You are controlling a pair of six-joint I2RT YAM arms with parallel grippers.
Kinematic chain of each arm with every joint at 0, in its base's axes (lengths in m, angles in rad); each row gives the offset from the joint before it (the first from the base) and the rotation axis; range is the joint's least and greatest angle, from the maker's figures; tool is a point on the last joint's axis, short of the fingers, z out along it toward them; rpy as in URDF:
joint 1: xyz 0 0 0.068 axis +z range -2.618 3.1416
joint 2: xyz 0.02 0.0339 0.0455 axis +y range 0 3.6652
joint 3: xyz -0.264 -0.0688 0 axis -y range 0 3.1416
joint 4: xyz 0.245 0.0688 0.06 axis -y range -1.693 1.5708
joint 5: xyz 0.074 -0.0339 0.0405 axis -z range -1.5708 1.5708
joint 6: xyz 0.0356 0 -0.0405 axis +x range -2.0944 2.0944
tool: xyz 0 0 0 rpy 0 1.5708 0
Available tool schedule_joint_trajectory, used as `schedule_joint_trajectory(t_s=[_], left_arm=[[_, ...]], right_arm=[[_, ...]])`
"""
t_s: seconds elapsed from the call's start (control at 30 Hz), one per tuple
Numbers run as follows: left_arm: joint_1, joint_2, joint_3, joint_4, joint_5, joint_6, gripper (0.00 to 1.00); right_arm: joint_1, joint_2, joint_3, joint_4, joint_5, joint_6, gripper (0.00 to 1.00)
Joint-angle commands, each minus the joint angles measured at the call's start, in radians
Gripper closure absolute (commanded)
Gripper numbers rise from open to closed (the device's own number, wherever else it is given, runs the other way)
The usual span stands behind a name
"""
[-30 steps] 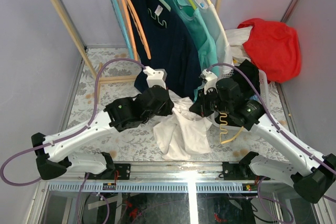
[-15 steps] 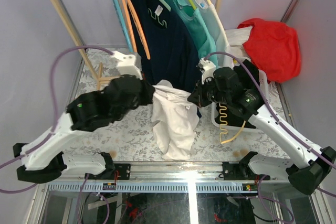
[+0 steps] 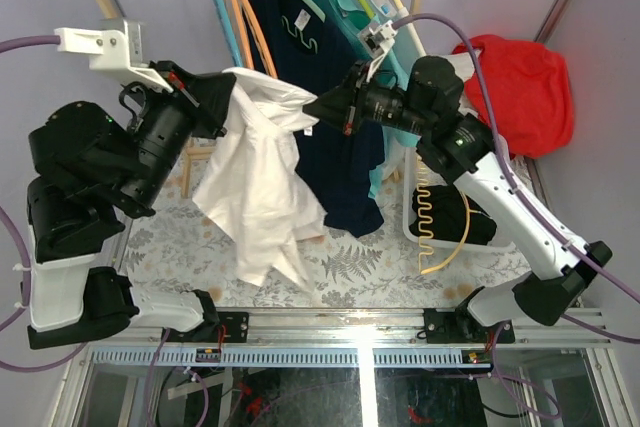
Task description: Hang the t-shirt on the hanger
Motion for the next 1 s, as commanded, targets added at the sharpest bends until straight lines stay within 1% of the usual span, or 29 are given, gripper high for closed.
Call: schedule_joint_trajectory(t_s=[0.0,0.07,0.13,0.23,0.27,0.3,0.37,0.4,0.47,0.53,0.6,0.7,0.77,0.83,0.87,0.9,0.93,0.97], left_arm=[[0.006,-0.044,-0.056,0.307,-0.019,0.185,1.00],[0.007,-0.093,-0.193,0.303,-0.025,0.116,1.00],[0.005,-0.148,-0.381,0.274,-0.024,-0.014,1.00],[0.006,-0.232,-0.736,0.243,0.047,-0.243,1.00],[0.007,-0.254,-0.899,0.263,0.091,-0.311,1.00],[0.006,-0.266,-1.004,0.284,0.150,-0.376,1.00],[0.007,-0.277,-1.168,0.335,0.210,-0.466,1.00],[0.004,-0.280,-1.223,0.366,0.229,-0.496,1.00],[0.004,-0.283,-1.295,0.405,0.224,-0.512,1.00],[0.015,-0.263,-1.294,0.396,0.193,-0.497,1.00],[0.046,-0.232,-1.252,0.364,0.186,-0.469,1.00],[0.132,-0.217,-1.163,0.333,0.207,-0.383,1.00],[0.200,-0.215,-1.018,0.281,0.201,-0.312,1.00],[0.213,-0.210,-0.803,0.222,0.160,-0.238,1.00],[0.214,-0.203,-0.690,0.191,0.140,-0.209,1.00],[0.214,-0.198,-0.590,0.164,0.128,-0.183,1.00],[0.214,-0.193,-0.490,0.142,0.115,-0.164,1.00],[0.213,-0.194,-0.453,0.124,0.101,-0.147,1.00]], right_arm=[[-0.016,-0.095,-0.023,0.024,-0.044,0.008,1.00],[-0.016,-0.173,-0.129,-0.086,0.007,-0.024,1.00],[-0.016,-0.260,-0.284,-0.206,0.058,-0.051,1.00],[-0.016,-0.442,-0.576,-0.293,0.144,-0.030,1.00],[-0.016,-0.505,-0.683,-0.318,0.164,-0.005,1.00],[-0.016,-0.574,-0.750,-0.340,0.174,0.010,1.00],[-0.016,-0.641,-0.822,-0.376,0.186,0.040,1.00],[-0.016,-0.650,-0.839,-0.384,0.177,0.046,1.00],[-0.016,-0.620,-0.838,-0.375,0.164,0.041,1.00],[-0.016,-0.541,-0.814,-0.331,0.163,0.031,1.00],[-0.016,-0.437,-0.758,-0.292,0.171,0.022,1.00],[-0.016,-0.272,-0.601,-0.248,0.141,0.012,1.00],[-0.012,-0.166,-0.422,-0.261,0.088,0.009,1.00],[0.012,-0.126,-0.249,-0.242,0.054,0.006,1.00],[0.016,-0.126,-0.192,-0.212,0.023,0.013,1.00],[0.016,-0.134,-0.160,-0.171,-0.003,0.034,1.00],[0.016,-0.152,-0.164,-0.129,-0.023,0.049,1.00],[0.015,-0.174,-0.183,-0.101,-0.031,0.060,1.00]])
